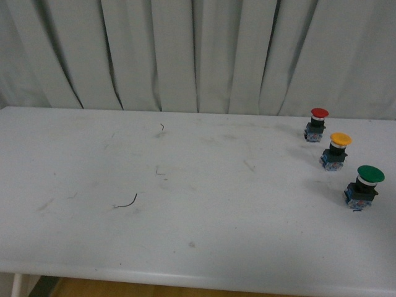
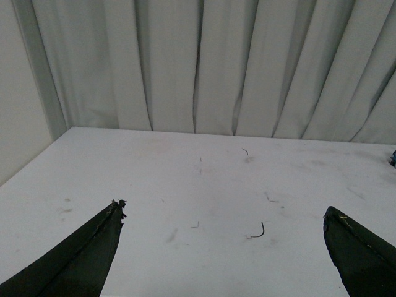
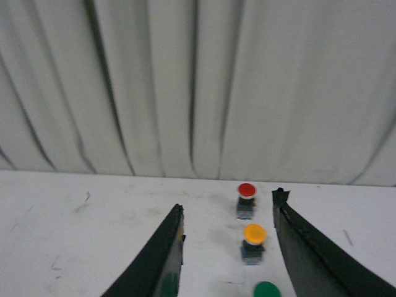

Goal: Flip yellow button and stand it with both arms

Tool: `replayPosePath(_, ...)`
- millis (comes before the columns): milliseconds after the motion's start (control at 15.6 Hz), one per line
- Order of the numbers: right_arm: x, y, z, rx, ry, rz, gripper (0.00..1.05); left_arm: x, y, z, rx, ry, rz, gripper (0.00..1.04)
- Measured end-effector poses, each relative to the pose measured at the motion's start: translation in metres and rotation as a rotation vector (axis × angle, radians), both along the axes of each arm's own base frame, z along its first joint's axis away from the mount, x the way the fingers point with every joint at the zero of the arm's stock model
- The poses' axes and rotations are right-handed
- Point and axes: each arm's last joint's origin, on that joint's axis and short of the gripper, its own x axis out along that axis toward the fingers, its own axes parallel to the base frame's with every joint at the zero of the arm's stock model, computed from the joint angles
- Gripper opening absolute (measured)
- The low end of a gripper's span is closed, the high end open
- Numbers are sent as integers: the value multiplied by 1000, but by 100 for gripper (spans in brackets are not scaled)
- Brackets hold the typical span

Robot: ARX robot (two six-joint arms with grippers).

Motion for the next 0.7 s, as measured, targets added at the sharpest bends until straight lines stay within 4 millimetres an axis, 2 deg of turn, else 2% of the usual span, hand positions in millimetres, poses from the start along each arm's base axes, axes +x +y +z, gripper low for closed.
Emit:
replayPosePath(128,-21,-19,-10,8,-31,-68,28,0,0,0,0,0,0,98)
replayPosePath(256,-35,-24,-30,1,-4,-52,8,0,0,0,0,0,0,98)
replayPosePath(320,-41,-27,-39,-2,10,-45,2,0,0,0,0,0,0,98)
replayPosePath(704,-68,-40,-61,-1,2,-46,2,0,0,0,0,0,0,98)
